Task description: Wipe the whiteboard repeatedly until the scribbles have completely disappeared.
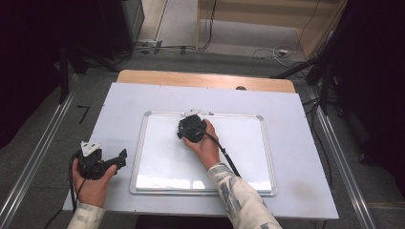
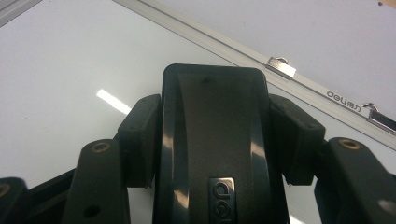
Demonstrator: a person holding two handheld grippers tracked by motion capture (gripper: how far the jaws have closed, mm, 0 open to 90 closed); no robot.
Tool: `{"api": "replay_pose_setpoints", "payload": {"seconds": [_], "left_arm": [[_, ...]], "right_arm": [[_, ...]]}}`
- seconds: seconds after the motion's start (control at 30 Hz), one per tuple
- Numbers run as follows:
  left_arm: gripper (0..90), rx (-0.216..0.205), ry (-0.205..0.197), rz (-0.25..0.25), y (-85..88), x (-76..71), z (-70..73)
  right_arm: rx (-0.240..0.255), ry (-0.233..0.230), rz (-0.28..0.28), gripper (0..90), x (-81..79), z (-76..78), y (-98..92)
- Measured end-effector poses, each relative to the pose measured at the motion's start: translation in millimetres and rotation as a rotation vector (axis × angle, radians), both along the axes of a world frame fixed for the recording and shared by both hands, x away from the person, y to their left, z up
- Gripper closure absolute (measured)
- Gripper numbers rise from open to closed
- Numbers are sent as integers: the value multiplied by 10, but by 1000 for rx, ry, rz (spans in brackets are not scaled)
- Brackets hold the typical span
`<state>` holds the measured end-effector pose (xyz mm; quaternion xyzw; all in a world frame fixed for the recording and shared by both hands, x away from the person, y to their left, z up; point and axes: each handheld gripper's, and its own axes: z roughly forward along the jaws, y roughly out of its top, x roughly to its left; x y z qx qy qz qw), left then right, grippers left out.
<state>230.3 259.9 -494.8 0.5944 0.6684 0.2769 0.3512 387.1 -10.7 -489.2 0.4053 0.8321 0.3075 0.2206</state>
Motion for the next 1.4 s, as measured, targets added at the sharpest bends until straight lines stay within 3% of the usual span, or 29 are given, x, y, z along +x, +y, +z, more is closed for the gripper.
{"api": "replay_pose_setpoints", "payload": {"seconds": [0.83, 1.4], "left_arm": [[71, -2, 0, 2, 4, -3, 3], [71, -5, -3, 17, 56, -53, 2]], "right_arm": [[-3, -3, 42, 390, -58, -6, 217], [3, 4, 22, 388, -56, -5, 227]]}}
